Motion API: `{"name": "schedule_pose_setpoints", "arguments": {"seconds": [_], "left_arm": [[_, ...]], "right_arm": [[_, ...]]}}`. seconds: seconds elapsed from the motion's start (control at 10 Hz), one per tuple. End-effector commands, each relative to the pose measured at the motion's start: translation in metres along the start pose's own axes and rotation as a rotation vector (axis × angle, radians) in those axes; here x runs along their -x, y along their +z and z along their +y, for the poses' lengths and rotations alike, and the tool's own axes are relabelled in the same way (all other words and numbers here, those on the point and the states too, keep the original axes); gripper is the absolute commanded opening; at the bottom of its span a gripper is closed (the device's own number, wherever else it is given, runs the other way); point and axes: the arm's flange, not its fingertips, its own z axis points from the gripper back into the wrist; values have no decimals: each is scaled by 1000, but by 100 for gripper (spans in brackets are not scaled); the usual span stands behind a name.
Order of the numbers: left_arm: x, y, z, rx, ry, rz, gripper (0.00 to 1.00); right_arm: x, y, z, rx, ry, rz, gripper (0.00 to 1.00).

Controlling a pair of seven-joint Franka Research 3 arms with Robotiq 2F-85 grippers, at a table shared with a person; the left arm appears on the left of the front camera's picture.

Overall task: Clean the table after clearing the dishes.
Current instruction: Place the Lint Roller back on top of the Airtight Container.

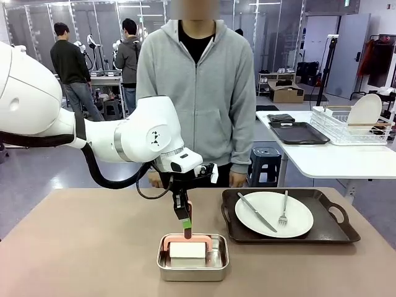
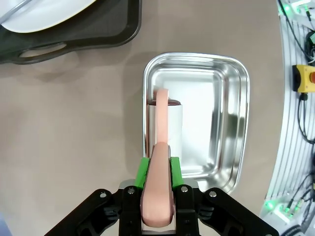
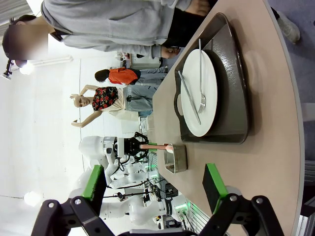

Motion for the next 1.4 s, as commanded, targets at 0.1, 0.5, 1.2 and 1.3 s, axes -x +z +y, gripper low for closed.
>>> {"name": "schedule_pose_setpoints", "arguments": {"seconds": [0.1, 0.5, 1.2, 1.3], "left_arm": [[8, -11, 18, -8, -1, -5, 21], [4, 8, 13, -49, -7, -26, 90], [6, 20, 8, -72, -15, -31, 100], [7, 20, 9, -71, -3, -35, 100]], "right_arm": [[2, 1, 4, -4, -3, -3, 100], [2, 1, 4, -4, -3, -3, 100], [2, 1, 4, -4, -3, -3, 100], [2, 1, 4, -4, -3, -3, 100]]}}
